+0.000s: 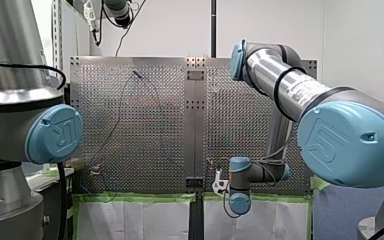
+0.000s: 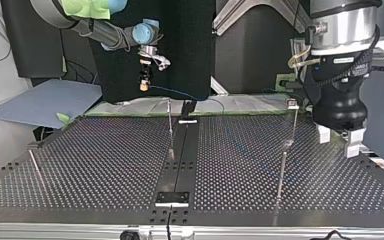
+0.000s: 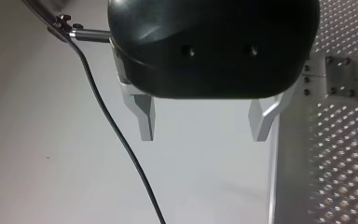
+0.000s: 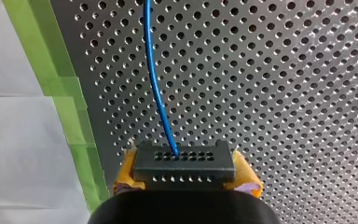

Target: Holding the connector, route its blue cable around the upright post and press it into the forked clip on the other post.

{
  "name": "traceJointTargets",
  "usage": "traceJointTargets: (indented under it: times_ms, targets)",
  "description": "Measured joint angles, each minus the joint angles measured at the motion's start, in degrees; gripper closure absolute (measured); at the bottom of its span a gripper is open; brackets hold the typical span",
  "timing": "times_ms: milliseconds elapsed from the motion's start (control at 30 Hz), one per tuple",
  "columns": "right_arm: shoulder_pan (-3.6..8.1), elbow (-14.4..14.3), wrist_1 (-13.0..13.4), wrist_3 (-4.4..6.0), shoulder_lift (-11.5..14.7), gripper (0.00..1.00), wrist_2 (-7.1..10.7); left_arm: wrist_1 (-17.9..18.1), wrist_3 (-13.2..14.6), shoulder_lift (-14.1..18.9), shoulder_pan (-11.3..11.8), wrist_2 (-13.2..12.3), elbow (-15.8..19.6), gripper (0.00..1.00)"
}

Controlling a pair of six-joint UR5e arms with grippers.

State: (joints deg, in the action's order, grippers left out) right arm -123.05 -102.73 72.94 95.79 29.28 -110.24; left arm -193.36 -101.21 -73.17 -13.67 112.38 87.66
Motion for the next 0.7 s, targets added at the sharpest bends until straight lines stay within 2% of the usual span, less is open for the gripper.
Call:
traceJointTargets:
  times_ms: [167, 333, 700]
  targets:
    - [-0.01, 0.09, -0.04, 0.0, -0.01, 1.0, 0.08, -2.32, 0.36, 0.82, -1.33, 1.96, 0.98, 0.0]
    - [-0.02, 0.29, -0.28, 0.0, -0.01, 1.0, 0.1, -4.57, 0.85, -0.16, -2.14, 2.97, 1.44, 0.0]
    - [-0.02, 0.45, -0.61, 0.0, -0.05, 1.0, 0.1, -9.63, 1.48, -5.22, -3.19, 1.55, 1.52, 0.0]
